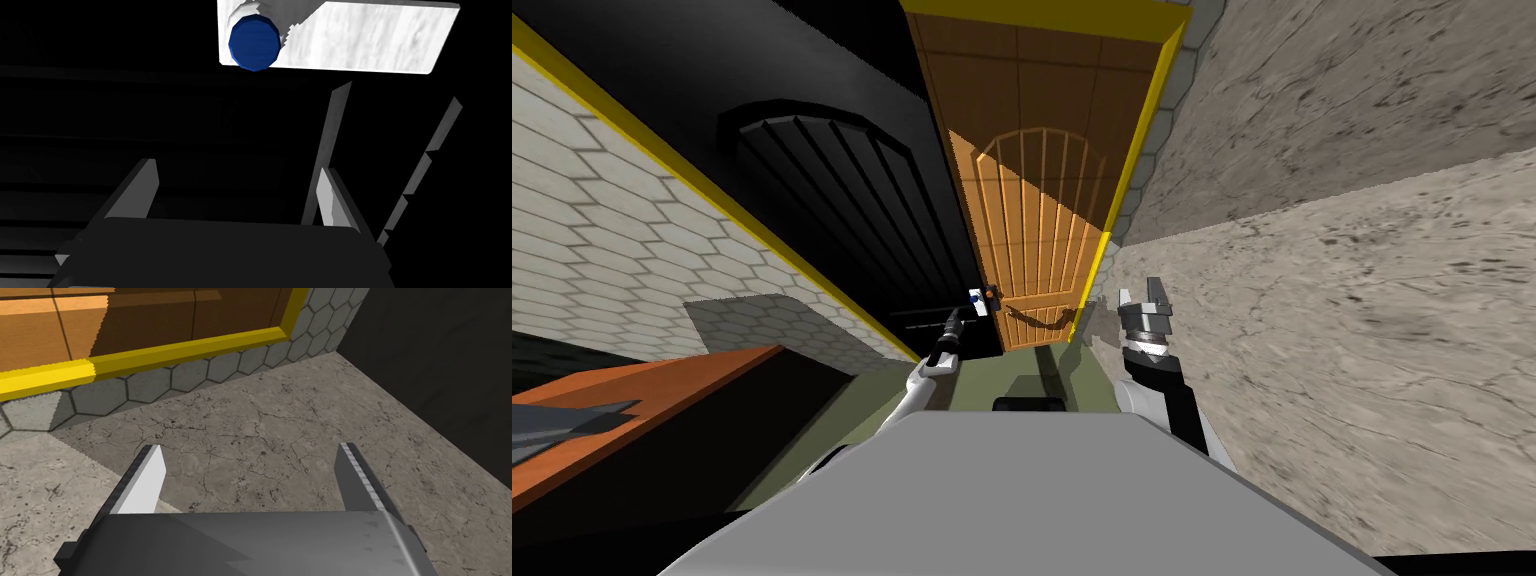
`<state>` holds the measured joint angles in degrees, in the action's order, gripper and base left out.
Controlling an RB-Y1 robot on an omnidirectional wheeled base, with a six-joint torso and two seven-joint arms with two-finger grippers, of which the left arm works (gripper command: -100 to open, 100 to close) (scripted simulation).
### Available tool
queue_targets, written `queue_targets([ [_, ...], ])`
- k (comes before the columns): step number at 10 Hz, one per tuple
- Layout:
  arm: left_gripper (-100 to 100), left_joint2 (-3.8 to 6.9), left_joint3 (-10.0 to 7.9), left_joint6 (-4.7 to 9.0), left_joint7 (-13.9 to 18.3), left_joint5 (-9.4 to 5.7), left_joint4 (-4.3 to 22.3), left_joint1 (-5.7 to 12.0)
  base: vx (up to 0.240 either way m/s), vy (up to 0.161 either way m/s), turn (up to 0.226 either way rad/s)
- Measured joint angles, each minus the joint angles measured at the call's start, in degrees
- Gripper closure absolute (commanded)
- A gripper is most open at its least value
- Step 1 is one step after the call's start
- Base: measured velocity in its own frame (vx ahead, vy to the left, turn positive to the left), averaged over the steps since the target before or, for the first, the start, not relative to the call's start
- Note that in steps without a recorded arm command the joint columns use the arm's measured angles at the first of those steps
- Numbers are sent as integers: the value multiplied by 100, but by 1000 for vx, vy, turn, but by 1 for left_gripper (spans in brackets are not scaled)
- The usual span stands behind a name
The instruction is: Pull the door open
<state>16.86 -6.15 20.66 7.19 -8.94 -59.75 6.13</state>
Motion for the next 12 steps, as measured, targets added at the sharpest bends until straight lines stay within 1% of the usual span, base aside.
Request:
queue_targets([
  [1,-100,87,-81,11,2,-20,102,-30,8,94,61],
  [2,-100,138,-134,22,13,-32,115,-106,107,113,104],
  [3,-100,225,-194,44,38,-51,191,-147,179,91,27],
  [4,-100,207,-256,3,11,-51,104,-217,177,44,-69],
  [5,-100,177,-273,-5,-21,-45,98,-214,192,-1,-97],
  [7,-100,107,-242,6,-53,-30,88,-135,202,-41,-103],
  [8,-100,77,-192,52,-47,-21,149,-50,237,-79,-169],
  [9,-100,13,-143,80,-53,-8,90,-43,239,-130,-211],
  [10,-100,-78,-98,32,-86,11,-2,42,108,-63,-38],
  [11,100,-90,-90,16,-95,13,-15,59,-12,9,40],
  [12,100,-81,-95,34,-90,12,-20,62,-40,21,-16],
])
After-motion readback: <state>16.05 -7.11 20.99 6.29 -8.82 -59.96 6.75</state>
